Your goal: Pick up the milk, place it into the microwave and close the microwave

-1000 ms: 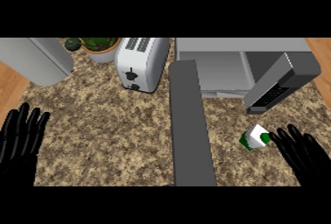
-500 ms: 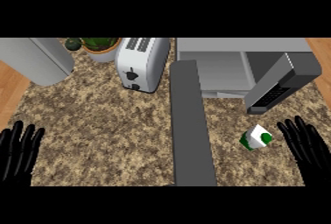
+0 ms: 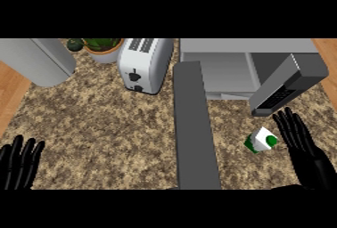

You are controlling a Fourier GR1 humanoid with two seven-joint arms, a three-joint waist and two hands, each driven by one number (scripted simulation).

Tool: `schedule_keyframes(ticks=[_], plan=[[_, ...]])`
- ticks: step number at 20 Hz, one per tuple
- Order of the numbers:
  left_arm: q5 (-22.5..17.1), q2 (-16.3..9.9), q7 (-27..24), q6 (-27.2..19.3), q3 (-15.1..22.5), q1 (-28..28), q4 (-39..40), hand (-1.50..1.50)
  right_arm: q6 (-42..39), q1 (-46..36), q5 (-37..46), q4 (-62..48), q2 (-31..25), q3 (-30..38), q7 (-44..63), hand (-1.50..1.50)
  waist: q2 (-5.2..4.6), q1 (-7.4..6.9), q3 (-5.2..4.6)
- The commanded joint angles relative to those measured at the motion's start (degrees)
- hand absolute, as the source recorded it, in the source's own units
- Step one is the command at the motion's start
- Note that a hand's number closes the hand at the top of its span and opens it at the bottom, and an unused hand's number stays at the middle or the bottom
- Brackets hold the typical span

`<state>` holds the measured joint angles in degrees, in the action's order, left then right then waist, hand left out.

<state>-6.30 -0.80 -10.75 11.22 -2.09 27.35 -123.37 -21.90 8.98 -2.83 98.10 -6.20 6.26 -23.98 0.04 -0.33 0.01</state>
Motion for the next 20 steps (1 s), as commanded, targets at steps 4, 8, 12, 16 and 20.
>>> schedule_keyframes(ticks=[4, 8, 12, 16, 20], plan=[[-1.55, -0.84, 1.38, 0.37, -2.73, -1.92, -0.18, -1.5, 1.5, -6.47, 4.05, -16.83, -2.97, 5.46, -11.31, -1.5, -0.08, -0.06, 0.02], [0.63, 0.66, 0.99, 0.24, -0.04, -2.15, 0.48, -1.5, 2.29, -7.14, 6.72, -23.62, -3.84, 5.65, -15.74, -1.5, -0.08, 0.09, 0.02], [1.27, 0.77, -0.78, -1.01, 2.1, 0.97, -0.41, -1.5, 2.52, -8.52, 7.48, -29.73, -5.51, 7.19, -19.56, -1.5, -0.04, 0.01, 0.02], [0.38, 0.77, -3.24, 1.49, 0.86, 3.37, 0.36, -1.5, 0.86, -14.94, 9.3, -40.69, -9.32, 7.98, -23.16, -1.5, -0.11, -0.36, 0.04], [-2.4, -0.57, 1.5, 1.18, -2.0, 0.52, -2.77, -1.5, 1.42, -16.38, 11.82, -47.03, -10.38, 6.75, -27.07, -1.5, -0.1, -0.2, 0.04]])
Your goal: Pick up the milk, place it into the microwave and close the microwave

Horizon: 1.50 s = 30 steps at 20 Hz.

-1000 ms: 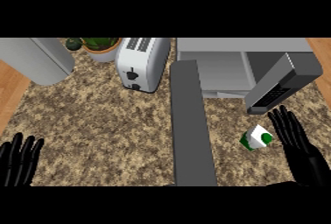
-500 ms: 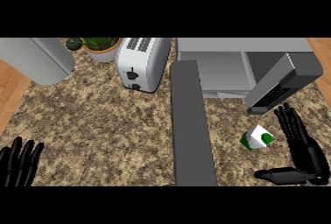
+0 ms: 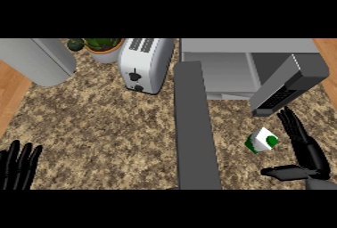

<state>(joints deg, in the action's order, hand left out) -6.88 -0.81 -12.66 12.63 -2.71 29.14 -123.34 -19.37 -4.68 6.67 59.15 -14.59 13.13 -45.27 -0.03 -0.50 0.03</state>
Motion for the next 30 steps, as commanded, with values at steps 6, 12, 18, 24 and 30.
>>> schedule_keyframes(ticks=[6, 12, 18, 24, 30], plan=[[0.87, 0.77, 0.85, -0.71, 3.41, 6.16, -7.15, -1.5, 2.37, -4.93, 2.77, -11.92, -0.34, -1.46, -5.05, -1.5, 0.1, 0.02, -0.01], [-0.91, -0.23, -0.55, 1.35, -0.61, 4.25, -2.75, -1.5, 4.11, -16.01, 5.0, -32.12, -4.63, 0.61, -13.51, -1.5, -0.15, -0.62, 0.06], [0.87, 0.36, 1.39, -1.08, -0.31, -2.32, 1.29, -1.5, 2.01, -15.25, 6.7, -38.72, -5.18, -1.12, -19.88, -1.5, -0.42, -0.49, 0.15], [0.17, 0.18, -2.04, 0.72, 0.11, 1.96, 0.21, -1.5, -0.7, -15.32, 7.15, -40.72, -3.82, -3.16, -20.3, -1.5, -0.33, -0.8, 0.16], [0.89, 0.6, -2.92, 0.91, 0.38, 1.03, 2.02, -1.5, 3.27, -18.88, 5.29, -42.92, -1.44, -1.38, -19.57, -1.5, -0.41, -0.93, 0.18]])
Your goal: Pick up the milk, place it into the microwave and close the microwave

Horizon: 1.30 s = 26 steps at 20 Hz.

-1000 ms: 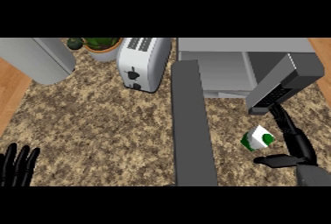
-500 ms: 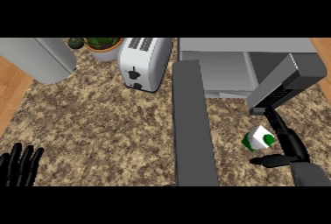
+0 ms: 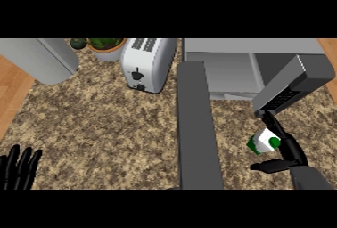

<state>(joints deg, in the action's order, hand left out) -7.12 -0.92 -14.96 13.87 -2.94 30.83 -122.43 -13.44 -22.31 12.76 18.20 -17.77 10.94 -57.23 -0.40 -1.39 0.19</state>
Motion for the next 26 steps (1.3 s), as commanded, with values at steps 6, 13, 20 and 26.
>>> schedule_keyframes(ticks=[6, 13, 20, 26], plan=[[0.49, 0.66, -0.38, 0.48, 0.68, 1.41, -0.67, -1.5, -9.2, -0.82, -2.96, -1.99, 0.51, 1.47, -8.58, -1.5, 0.03, -0.22, 0.05], [-1.9, -0.41, 1.76, 0.46, -1.35, -0.62, -1.16, -1.5, -17.39, -1.74, -7.11, -0.45, 1.36, 2.21, -6.54, 1.5, 0.09, 0.23, 0.06], [-2.29, -0.23, -1.08, 0.89, -3.25, -1.01, 2.38, -1.5, -21.42, -0.3, -8.36, 2.17, 2.63, -0.23, -5.21, 1.5, 0.16, 0.25, -0.01], [-3.25, -0.92, 1.62, 0.84, -3.81, -2.36, 0.65, -1.5, -10.43, 0.4, -16.68, 3.49, 5.55, 7.27, -2.78, 1.5, 0.24, 0.98, -0.08]])
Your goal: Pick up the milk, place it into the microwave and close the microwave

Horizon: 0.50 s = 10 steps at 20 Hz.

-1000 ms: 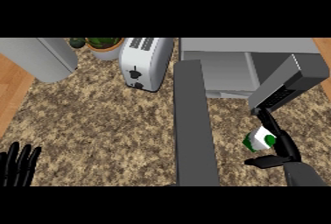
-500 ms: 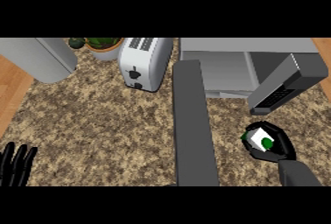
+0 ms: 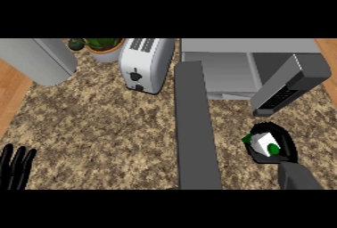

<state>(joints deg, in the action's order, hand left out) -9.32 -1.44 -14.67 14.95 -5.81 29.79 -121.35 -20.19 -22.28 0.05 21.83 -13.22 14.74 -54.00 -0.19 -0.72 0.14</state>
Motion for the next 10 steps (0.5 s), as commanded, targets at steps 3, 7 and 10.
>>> schedule_keyframes(ticks=[3, 7, 10], plan=[[2.02, 1.36, -1.33, -0.29, 0.69, -0.09, 1.26, -1.5, -4.34, -1.25, -3.09, 0.18, 1.55, 1.66, -4.62, 1.5, 0.07, 0.07, -0.07], [-2.98, -0.83, -0.23, 2.06, -3.5, 3.51, -2.12, -1.5, -1.94, 4.43, -2.42, 13.3, 5.73, -3.28, 0.46, 1.5, 0.55, 1.0, -0.21], [0.87, 1.36, -2.92, 0.6, 0.25, 3.77, 0.59, -1.5, 3.96, 7.18, -2.41, 23.19, 10.86, -6.4, 6.58, 1.5, 0.65, 1.26, -0.25]])
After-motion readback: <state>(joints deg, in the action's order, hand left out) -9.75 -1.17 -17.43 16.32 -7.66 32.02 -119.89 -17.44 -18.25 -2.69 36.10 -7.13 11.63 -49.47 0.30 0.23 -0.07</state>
